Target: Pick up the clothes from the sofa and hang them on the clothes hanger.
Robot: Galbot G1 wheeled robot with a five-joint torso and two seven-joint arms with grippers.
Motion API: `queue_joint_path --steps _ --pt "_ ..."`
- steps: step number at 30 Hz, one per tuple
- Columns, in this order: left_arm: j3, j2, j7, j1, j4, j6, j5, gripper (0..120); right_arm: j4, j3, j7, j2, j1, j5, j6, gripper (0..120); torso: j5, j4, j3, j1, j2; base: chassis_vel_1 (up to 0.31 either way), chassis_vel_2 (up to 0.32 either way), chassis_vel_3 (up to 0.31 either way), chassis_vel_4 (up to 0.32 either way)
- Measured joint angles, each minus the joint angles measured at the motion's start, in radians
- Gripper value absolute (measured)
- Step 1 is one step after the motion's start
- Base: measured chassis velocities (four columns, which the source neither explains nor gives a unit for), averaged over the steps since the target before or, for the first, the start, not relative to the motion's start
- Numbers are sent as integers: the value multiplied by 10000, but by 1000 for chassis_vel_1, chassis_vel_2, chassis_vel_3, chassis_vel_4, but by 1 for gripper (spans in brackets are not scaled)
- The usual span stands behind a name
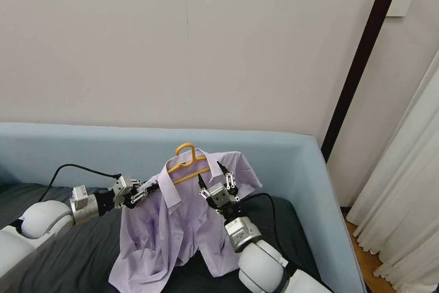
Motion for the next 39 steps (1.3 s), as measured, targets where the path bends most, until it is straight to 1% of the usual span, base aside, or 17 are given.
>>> queue_joint_path --steps 2,3,4,7,8,12,13,16,21,26,27,29,31,39 --pt "21 -47 -6 -14 15 -3 1 7 -166 96 -103 15 -73 -293 167 36 0 -1 1 0 0 0 0 0 0" --pt "21 -47 -6 -14 15 -3 1 7 -166 96 -103 15 -73 -293 167 36 0 -1 1 0 0 0 0 0 0" --pt "23 -52 -7 -14 18 -5 2 7 -181 107 -121 13 -93 -333 190 33 0 -1 1 0 0 0 0 0 0" --pt "28 -61 -7 6 21 -38 1 7 -184 129 -183 -1 -159 -398 215 18 0 0 0 0 0 0 0 0 0" --pt "28 -61 -7 6 21 -38 1 7 -184 129 -183 -1 -159 -398 215 18 0 0 0 0 0 0 0 0 0" --pt "32 -63 19 9 23 -126 -31 7 -274 246 -314 72 -167 -397 437 0 0 0 0 0 0 0 0 0 0" --pt "32 -63 19 9 23 -126 -31 7 -274 246 -314 72 -167 -397 437 0 0 0 0 0 0 0 0 0 0" --pt "19 -49 48 72 13 -199 -52 7 -496 385 -582 129 -200 -450 930 0 0 0 0 0 0 0 0 0 0" --pt "-17 9 92 101 34 -282 -71 7 -566 459 -895 146 -256 -345 1388 0 0 -1 1 0 0 0 0 0 0" --pt "-129 90 586 153 218 -422 5 7 -675 445 -1797 332 -361 -144 2875 0 -1 0 0 -1 0 0 0 0 0" --pt "-129 90 586 153 218 -422 5 7 -675 445 -1797 332 -361 -144 2875 0 -1 0 0 -1 0 0 0 0 0" --pt "-217 142 771 202 272 -463 88 7 -759 444 -2032 411 -381 -166 3306 0 -1 2 1 0 0 0 0 0 0" --pt "-316 199 855 250 309 -486 136 7 -762 444 -2203 424 -395 -164 3491 0 -1 1 0 0 0 0 0 0 0" --pt "-680 323 882 390 372 -528 167 7 -573 444 -2660 255 -571 -207 3691 0 -1 -1 0 0 0 0 0 0 0"
